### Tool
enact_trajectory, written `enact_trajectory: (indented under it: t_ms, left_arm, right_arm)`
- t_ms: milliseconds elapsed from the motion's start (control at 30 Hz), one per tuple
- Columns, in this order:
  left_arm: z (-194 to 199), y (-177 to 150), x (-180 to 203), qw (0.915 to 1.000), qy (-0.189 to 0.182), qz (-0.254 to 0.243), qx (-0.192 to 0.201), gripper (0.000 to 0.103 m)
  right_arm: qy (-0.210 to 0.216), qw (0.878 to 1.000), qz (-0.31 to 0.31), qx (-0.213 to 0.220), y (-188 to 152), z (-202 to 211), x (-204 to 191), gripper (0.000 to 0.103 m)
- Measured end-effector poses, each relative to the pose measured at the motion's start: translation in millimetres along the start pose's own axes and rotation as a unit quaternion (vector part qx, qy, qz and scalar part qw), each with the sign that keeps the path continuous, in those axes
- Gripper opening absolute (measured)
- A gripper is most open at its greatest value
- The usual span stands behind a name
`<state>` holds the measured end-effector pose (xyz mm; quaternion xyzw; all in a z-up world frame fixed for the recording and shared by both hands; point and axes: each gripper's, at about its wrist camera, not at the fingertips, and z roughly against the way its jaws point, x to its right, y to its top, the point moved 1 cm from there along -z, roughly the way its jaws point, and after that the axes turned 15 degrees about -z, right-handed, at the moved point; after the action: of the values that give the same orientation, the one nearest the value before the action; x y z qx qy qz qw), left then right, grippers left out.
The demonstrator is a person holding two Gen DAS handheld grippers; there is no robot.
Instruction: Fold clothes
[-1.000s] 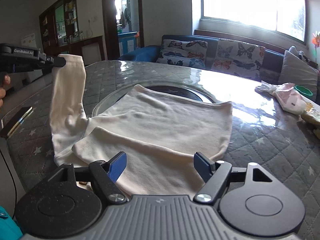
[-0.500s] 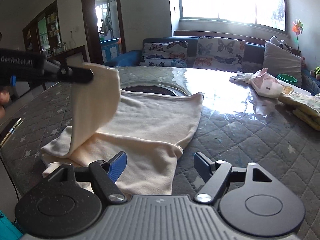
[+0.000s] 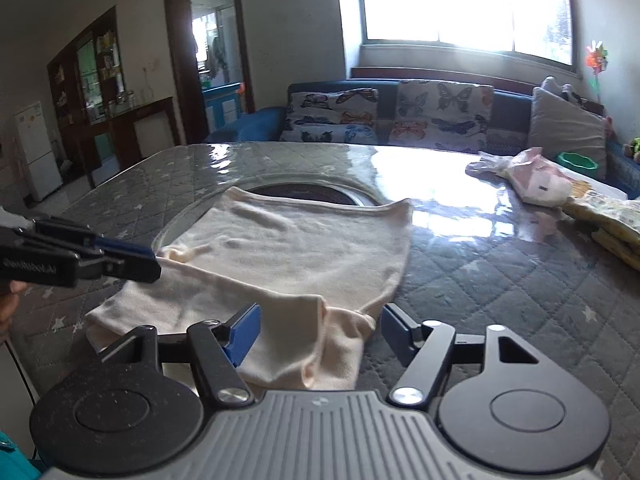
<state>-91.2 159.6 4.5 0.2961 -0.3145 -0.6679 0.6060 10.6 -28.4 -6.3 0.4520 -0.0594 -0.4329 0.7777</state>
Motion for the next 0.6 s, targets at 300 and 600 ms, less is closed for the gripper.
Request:
enact_trajectory:
  t_ms: [300, 600]
  left_arm:
    - [5.3, -42.9, -26.6, 0.9987, 0.011, 0.015, -0.048, 0.022]
    - [5.0, -8.1, -36.3, 0.9999, 0.002, 0.004, -0.011, 0.022]
  right_arm:
    - [0.034, 0.998, 0.028, -0.039, -3.1, -32.3, -24.8, 0.059]
    - [0.032, 0.997, 0.037, -0.06, -4.1, -50.7, -27.8, 0.059]
